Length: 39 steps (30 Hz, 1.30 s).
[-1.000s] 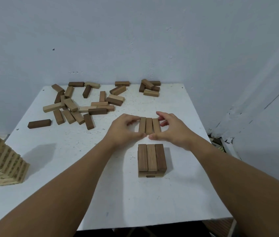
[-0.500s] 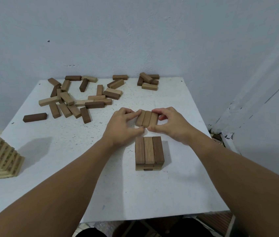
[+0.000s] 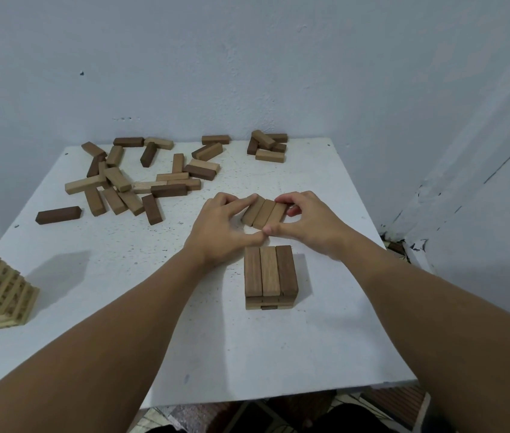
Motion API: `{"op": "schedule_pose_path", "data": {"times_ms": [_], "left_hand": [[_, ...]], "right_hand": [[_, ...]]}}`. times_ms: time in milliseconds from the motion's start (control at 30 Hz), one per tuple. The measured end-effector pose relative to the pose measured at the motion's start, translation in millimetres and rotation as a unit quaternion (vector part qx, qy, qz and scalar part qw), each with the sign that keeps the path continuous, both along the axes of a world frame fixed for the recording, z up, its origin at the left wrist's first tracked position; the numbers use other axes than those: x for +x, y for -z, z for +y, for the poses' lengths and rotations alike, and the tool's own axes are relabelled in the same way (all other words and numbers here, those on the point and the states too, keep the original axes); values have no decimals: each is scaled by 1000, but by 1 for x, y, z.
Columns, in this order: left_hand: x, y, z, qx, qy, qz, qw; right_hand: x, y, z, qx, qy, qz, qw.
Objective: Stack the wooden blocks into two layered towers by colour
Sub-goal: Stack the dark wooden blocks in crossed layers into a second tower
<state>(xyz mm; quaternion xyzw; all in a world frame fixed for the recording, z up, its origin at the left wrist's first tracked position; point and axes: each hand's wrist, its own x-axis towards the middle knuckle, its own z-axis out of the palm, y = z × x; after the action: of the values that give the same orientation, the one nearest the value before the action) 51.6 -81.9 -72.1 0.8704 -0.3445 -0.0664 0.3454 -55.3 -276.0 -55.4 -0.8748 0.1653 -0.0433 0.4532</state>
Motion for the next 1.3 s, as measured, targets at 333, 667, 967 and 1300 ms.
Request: {"op": "schedule_pose_path", "data": {"times_ms": [333,667,967,1300], "left_hand": [[-4,-1,-2,-21,-17,-1,1000],[-6,-2,-2,-8,-14,-2,1000],[-7,-7,-2,12,-6,4,1000],[-8,-7,-2,-31,-32,20,999]], "right_hand": [[2,-4,6,24,35,-1,999],[1,-1,4,34,20,-10,999],[1,-1,0,47,11,-3,999],[3,0,1,33,15,-3,999]]}}
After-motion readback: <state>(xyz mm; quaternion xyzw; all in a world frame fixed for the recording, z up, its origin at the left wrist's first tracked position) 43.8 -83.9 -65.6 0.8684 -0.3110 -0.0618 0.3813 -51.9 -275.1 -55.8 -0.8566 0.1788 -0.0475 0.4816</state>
